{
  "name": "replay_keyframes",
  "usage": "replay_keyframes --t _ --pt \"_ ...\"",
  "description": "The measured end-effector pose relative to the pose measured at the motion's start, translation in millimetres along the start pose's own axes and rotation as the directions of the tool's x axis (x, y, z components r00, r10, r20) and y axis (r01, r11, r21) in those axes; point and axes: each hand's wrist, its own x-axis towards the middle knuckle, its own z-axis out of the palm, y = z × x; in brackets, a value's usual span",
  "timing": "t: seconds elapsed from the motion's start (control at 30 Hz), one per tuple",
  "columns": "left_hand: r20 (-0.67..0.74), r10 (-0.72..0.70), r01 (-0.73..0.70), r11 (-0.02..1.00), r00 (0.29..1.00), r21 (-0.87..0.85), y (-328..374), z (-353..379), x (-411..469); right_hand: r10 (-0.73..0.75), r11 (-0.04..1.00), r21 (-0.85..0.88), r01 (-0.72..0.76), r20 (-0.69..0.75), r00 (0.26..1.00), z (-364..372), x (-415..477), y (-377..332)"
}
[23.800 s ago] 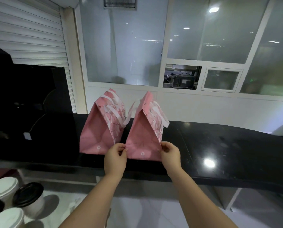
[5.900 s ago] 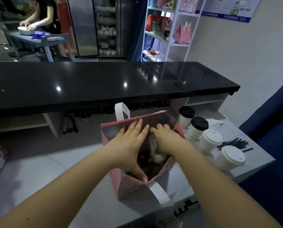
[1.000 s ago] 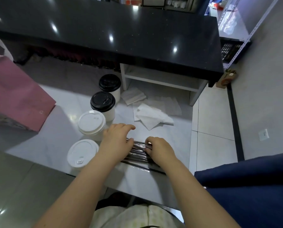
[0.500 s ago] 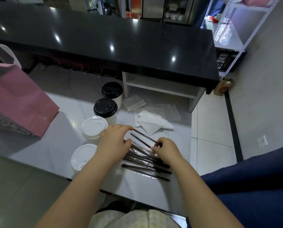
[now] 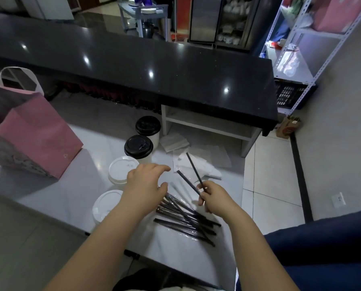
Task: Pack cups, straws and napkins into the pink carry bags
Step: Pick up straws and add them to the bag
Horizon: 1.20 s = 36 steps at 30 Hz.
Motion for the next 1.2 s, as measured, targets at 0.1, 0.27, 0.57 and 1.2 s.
replay_keyframes --t 0.1,0.27,0.57,1.2 --pt "-0.018 -0.028 0.028 1.0 0.999 -0.001 -2 -4 2 -0.02 1.0 0.02 0.02 -0.027 0.999 1 7 -3" --pt "-0.001 -0.051 0.051 0.999 0.999 0.003 -2 0 -2 0.017 1.0 -0.002 -0.018 -0.076 0.997 14 17 -1" --pt "0.033 -0.03 0.031 0.999 0.999 -0.01 5 16 -3 0.039 0.998 -0.049 -0.045 -0.1 0.994 7 10 0" --pt "-0.149 -0.066 0.071 0.997 0.987 0.03 -30 -50 11 -0.249 0.963 0.129 0.236 0.091 0.964 44 2 -91"
